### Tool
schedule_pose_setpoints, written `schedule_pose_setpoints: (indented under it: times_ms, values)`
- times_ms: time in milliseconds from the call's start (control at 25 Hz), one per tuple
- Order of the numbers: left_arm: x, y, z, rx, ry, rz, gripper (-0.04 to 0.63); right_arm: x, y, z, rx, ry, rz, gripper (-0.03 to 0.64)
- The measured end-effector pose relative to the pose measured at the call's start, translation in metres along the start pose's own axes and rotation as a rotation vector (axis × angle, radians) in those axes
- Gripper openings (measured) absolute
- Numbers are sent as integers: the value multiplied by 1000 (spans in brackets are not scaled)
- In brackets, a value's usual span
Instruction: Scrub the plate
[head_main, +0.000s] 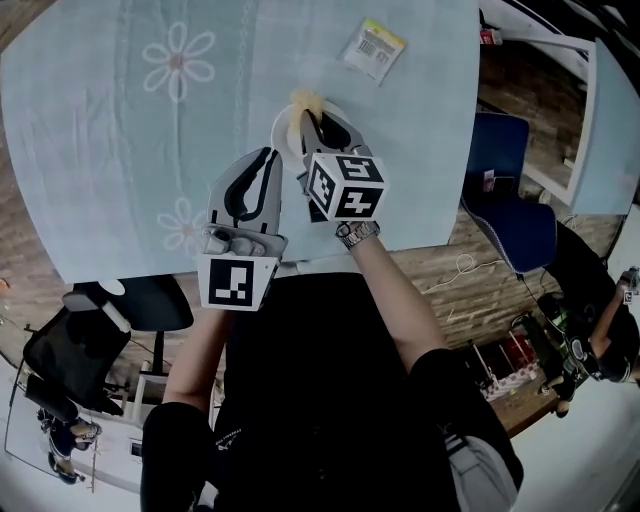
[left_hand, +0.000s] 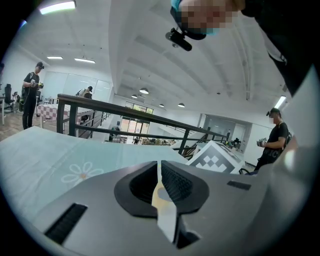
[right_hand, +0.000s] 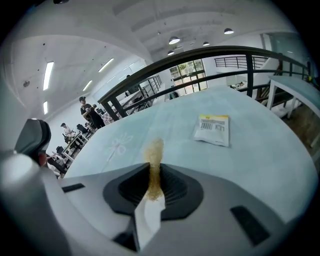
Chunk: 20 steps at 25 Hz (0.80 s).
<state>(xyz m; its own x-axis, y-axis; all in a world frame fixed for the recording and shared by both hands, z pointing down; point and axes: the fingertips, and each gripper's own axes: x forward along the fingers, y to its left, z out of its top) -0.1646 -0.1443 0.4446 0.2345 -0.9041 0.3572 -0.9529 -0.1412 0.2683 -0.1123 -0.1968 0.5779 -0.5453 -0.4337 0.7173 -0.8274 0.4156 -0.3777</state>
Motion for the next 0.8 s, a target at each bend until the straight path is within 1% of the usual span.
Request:
schedule_pose_setpoints:
  times_ms: [280, 520, 800]
  values:
    - [0, 2, -3, 3, 7, 1, 32, 15, -1, -13, 11, 51, 8, 61]
    - [0, -1, -5, 1, 9, 1, 33, 15, -10, -10, 14, 52, 8, 60]
    - [0, -5, -9, 6, 19, -12, 34, 13, -24, -6, 21, 41, -20, 61]
